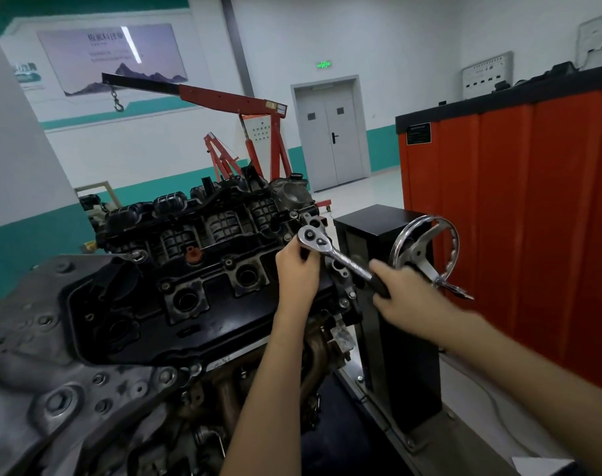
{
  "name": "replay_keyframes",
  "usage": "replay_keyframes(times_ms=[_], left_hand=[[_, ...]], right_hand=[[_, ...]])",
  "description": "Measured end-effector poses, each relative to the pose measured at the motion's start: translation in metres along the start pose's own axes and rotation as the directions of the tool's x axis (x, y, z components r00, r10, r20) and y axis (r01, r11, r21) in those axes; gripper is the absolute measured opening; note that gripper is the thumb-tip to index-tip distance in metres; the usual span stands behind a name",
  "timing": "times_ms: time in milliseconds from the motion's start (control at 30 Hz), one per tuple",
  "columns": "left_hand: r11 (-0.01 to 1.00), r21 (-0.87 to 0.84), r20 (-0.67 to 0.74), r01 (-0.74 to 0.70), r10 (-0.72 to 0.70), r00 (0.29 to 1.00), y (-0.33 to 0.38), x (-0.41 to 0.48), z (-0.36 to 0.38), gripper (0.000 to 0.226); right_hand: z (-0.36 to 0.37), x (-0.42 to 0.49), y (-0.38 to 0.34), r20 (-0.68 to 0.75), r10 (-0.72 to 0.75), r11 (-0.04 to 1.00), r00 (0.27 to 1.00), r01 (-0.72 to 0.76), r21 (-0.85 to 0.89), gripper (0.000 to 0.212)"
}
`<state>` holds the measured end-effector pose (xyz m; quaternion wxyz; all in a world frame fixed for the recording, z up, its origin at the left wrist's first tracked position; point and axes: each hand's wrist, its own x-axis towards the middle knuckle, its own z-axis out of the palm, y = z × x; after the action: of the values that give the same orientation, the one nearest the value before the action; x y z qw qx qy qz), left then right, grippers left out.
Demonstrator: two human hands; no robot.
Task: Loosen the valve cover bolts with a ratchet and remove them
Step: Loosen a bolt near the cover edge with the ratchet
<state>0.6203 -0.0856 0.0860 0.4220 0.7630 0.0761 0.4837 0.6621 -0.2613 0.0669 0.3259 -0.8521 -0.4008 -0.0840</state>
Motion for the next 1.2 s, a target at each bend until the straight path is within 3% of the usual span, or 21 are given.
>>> replay_keyframes(times_ms=[100, 200, 300, 400, 467, 567, 633, 700, 767, 833, 933, 1000, 1067, 1133, 1200], left_hand=[[0.998, -0.062, -0.022, 0.004, -0.005, 1.0, 0.002, -0.002, 0.007, 0.04], [0.996, -0.074, -0.05, 0.04, -0.044, 0.998, -0.001, 0.0, 0.008, 0.047], [1.0, -0.012, 0.072, 0.015, -0.014, 0.997, -0.003, 0.003, -0.007, 0.041], [0.999, 0.032, 0.222, -0.032, 0.024, 0.975, 0.002, 0.007, -0.022, 0.02], [0.994, 0.029, 0.303, -0.101, 0.087, 0.949, 0.01, 0.012, -0.027, 0.019], [0.996, 0.018, 0.37, -0.09, 0.077, 0.926, 0.016, 0.016, -0.031, 0.019], [1.0, -0.009, 0.34, -0.02, 0.021, 0.94, 0.013, 0.01, -0.03, 0.024], [0.999, -0.048, 0.257, 0.007, 0.006, 0.966, 0.01, 0.003, -0.022, 0.023], [0.994, -0.109, 0.189, 0.012, 0.009, 0.982, 0.009, -0.004, -0.015, 0.025], [0.986, -0.165, 0.174, -0.01, 0.039, 0.984, 0.011, -0.007, -0.011, 0.034], [0.986, -0.162, 0.151, -0.037, 0.062, 0.987, 0.012, -0.007, -0.01, 0.038], [0.986, -0.166, 0.153, -0.024, 0.05, 0.987, 0.011, -0.007, -0.01, 0.037], [0.987, -0.16, 0.156, -0.012, 0.037, 0.987, 0.009, -0.005, -0.012, 0.04], [0.99, -0.143, 0.18, -0.001, 0.027, 0.983, 0.009, -0.001, -0.013, 0.042], [0.996, -0.091, 0.204, -0.009, 0.027, 0.979, 0.011, 0.002, -0.014, 0.039]], right_hand=[[0.054, -0.033, -0.042, -0.009, 0.159, 0.855, 0.987, -0.133, 0.501, 0.02], [0.085, -0.033, -0.076, -0.016, 0.188, 0.744, 0.982, -0.132, 0.655, 0.016], [0.068, -0.028, -0.058, 0.011, 0.143, 0.816, 0.99, -0.124, 0.565, 0.018], [0.019, -0.014, -0.018, 0.133, 0.0, 0.929, 0.991, -0.049, 0.367, 0.023], [-0.016, 0.007, -0.001, 0.207, -0.1, 0.982, 0.973, 0.063, 0.177, 0.031], [-0.047, 0.037, 0.006, 0.208, -0.187, 0.967, 0.96, 0.217, -0.132, 0.034], [-0.045, 0.039, 0.008, 0.151, -0.21, 0.945, 0.966, 0.24, -0.222, 0.023], [-0.027, 0.025, 0.011, 0.09, -0.163, 0.98, 0.983, 0.172, -0.103, 0.021], [0.003, -0.001, 0.002, 0.049, -0.083, 0.979, 0.995, 0.073, 0.188, 0.023], [0.037, -0.024, -0.021, -0.007, 0.025, 0.892, 1.0, -0.019, 0.452, 0.019], [0.079, -0.032, -0.062, -0.04, 0.16, 0.779, 0.986, -0.101, 0.618, 0.018], [0.088, -0.031, -0.072, -0.029, 0.174, 0.758, 0.984, -0.115, 0.642, 0.016], [0.075, -0.028, -0.058, -0.004, 0.145, 0.811, 0.989, -0.116, 0.573, 0.02], [0.045, -0.022, -0.03, 0.052, 0.049, 0.892, 0.997, -0.067, 0.448, 0.025], [0.005, -0.004, -0.002, 0.115, -0.032, 0.979, 0.993, 0.008, 0.204, 0.026]])
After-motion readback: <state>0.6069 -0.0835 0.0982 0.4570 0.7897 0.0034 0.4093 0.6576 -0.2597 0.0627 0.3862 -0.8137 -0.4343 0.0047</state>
